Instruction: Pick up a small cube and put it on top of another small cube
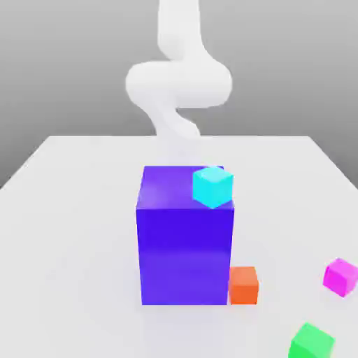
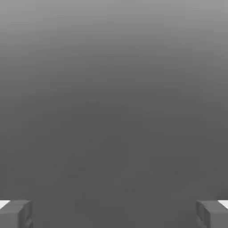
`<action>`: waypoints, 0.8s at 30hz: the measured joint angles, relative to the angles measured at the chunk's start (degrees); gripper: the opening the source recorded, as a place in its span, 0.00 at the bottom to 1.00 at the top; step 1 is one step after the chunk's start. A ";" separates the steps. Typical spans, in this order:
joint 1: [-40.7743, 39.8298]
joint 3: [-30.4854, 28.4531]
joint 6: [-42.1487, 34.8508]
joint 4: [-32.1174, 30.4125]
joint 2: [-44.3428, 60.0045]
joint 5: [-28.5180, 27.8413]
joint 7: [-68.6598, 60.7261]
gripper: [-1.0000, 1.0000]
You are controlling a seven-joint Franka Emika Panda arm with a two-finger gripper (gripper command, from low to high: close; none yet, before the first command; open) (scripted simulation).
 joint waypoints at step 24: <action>24.94 13.56 21.62 -10.46 50.36 -6.08 9.27 0.50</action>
